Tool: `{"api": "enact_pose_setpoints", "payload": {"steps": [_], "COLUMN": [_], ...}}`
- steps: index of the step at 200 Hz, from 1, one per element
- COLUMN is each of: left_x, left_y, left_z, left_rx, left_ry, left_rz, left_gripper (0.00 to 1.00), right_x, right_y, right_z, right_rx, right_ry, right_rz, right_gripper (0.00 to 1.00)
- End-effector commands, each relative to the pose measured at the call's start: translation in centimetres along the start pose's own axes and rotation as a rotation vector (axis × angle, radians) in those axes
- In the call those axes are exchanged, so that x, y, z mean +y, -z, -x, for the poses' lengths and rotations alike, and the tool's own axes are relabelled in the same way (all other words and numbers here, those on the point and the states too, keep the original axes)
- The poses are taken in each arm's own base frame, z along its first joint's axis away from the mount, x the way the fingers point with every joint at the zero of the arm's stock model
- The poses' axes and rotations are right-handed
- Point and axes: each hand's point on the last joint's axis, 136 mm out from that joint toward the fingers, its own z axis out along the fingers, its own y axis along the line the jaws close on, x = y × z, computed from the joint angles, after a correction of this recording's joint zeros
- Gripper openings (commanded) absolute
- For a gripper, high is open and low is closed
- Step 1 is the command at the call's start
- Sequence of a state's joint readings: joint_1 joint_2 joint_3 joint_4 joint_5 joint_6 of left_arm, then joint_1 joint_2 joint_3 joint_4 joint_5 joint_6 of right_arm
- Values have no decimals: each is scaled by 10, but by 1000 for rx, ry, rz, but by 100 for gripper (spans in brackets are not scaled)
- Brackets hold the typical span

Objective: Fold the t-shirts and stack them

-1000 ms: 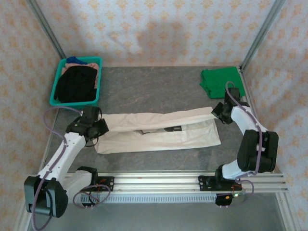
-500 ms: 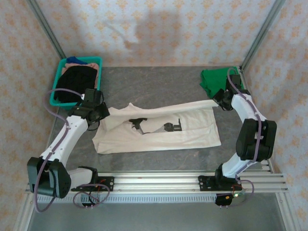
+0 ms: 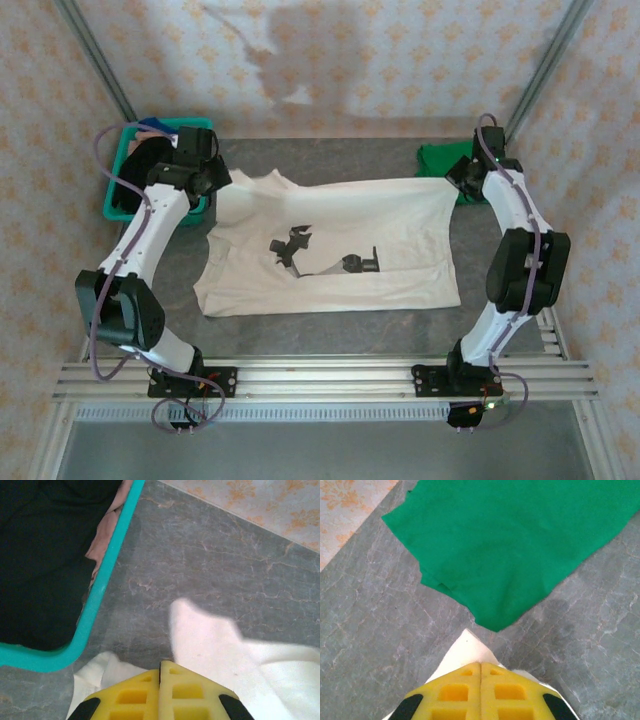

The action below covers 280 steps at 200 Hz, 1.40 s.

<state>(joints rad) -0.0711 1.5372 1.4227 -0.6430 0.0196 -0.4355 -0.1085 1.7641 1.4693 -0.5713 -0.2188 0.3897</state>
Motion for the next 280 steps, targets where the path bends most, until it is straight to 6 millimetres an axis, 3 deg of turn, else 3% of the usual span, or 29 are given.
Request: {"api": "enact_pose_setpoints", "payload": {"steps": [1, 30, 67, 100, 116, 131, 185, 217, 241, 256, 269, 280], "left_x": [17, 37, 61, 73, 80, 88, 99, 106, 105, 104, 107, 110], "left_y": [6, 14, 22, 10, 8, 10, 21, 25, 23, 22, 22, 24], "left_z": [-13, -47, -112, -179, -201, -208, -213, -223, -226, -229, -231, -232], "left_rx": [0, 24, 80, 163, 195, 198, 191, 193, 182, 191, 196, 196], "left_ry": [-10, 12, 27, 78, 82, 89, 78, 97, 123, 141, 146, 149], "left_rz": [31, 41, 46, 24, 42, 66, 86, 90, 68, 60, 69, 85], "left_gripper": [0, 0, 0, 0, 0, 0, 0, 0, 0, 0, 5, 16], "right_x": [-18, -40, -66, -91, -107, -116, -117, -128, -138, -144, -147, -148], "right_y": [9, 11, 9, -7, -7, -2, 6, 17, 20, 21, 26, 32], "right_z": [-14, -47, -94, -137, -146, -147, -146, -157, -169, -174, -172, -168], "right_rx": [11, 46, 115, 217, 233, 219, 221, 239, 267, 295, 281, 254], "right_ry": [9, 13, 1, 9, 15, 17, 21, 15, 24, 27, 24, 23], "right_rz": [-30, -50, -62, -99, -166, -208, -218, -258, -286, -320, -335, -339], "right_gripper": [0, 0, 0, 0, 0, 0, 0, 6, 21, 22, 28, 30]}}
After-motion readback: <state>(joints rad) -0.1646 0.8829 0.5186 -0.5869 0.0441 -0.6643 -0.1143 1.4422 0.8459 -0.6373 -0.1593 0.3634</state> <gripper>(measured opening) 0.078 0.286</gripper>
